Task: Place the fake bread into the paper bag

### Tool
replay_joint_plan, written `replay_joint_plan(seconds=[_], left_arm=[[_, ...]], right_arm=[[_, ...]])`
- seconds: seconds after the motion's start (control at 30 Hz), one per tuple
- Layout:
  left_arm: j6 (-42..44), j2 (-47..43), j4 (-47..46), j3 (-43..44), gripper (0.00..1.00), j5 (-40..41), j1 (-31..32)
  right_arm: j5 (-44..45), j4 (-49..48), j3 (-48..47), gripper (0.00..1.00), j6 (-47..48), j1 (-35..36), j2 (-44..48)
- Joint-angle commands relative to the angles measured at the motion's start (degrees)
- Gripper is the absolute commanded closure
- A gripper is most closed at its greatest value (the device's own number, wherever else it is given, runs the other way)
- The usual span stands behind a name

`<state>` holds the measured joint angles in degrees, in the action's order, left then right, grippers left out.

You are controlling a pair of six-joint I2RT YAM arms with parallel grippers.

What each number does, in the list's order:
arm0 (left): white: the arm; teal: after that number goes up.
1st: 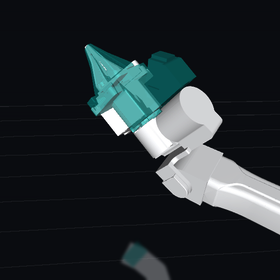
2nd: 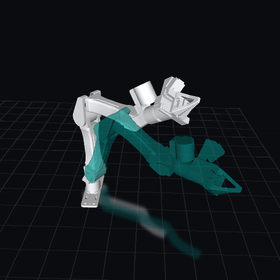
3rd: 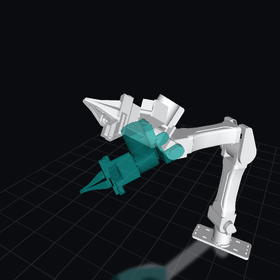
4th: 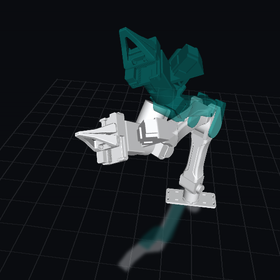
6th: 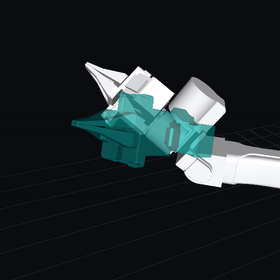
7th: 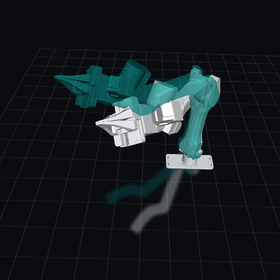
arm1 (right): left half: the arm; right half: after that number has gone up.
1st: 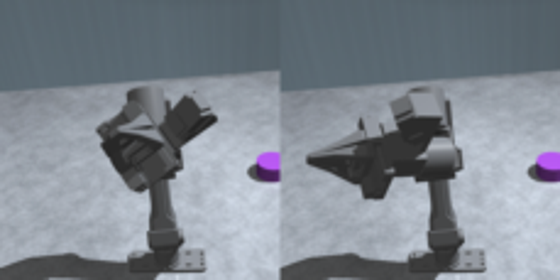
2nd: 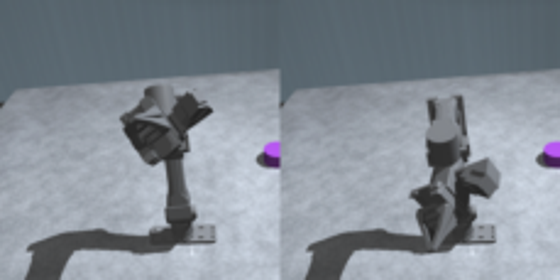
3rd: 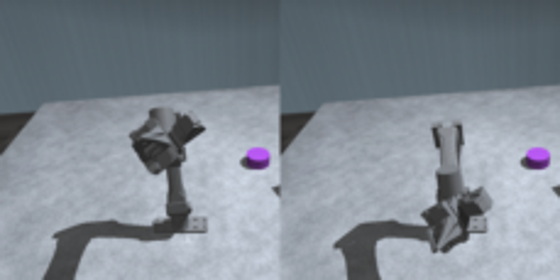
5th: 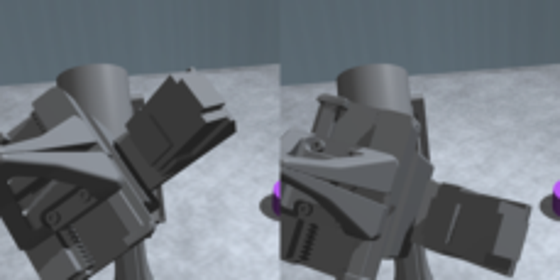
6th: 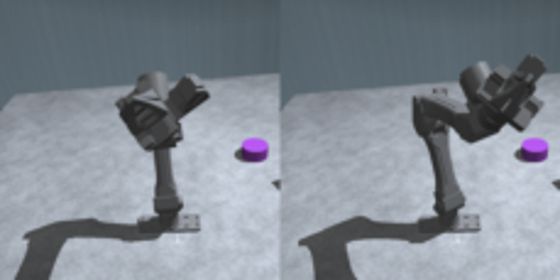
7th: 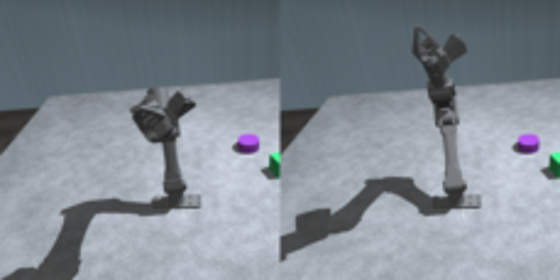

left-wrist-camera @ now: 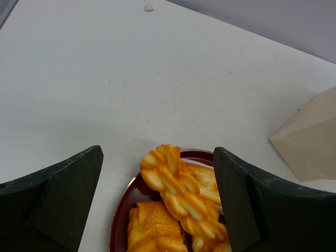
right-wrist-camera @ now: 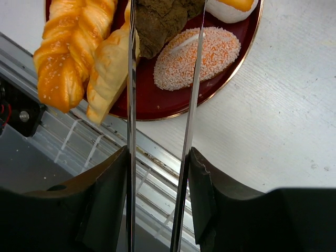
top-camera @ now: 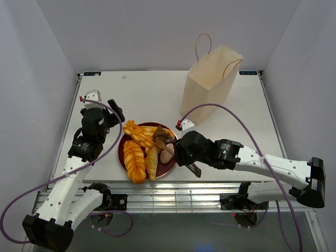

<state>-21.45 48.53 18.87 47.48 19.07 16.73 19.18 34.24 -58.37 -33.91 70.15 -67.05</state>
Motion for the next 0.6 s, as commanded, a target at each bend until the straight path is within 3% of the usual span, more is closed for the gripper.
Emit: replay_joint_plan(seconds=[0.0, 0.3, 0.57], left_arm=[[0.3, -1.0, -0.5, -0.1, 0.04, -0.2, 0.2], [0.3, -1.0, -0.6, -0.2, 0.04, 0.2, 0.2], [0.4, -1.2, -0.5, -0.2, 0.04, 0.3, 0.2]], right_arm=[[1.4, -1.1, -4.7, 0.57, 2.3, 0.3, 2.9], [7.8, 1.0, -15.3, 0.56, 9.3, -0.9, 2.5], [10.8, 2.1, -24.8, 0.55, 16.4, -7.0, 3.1]])
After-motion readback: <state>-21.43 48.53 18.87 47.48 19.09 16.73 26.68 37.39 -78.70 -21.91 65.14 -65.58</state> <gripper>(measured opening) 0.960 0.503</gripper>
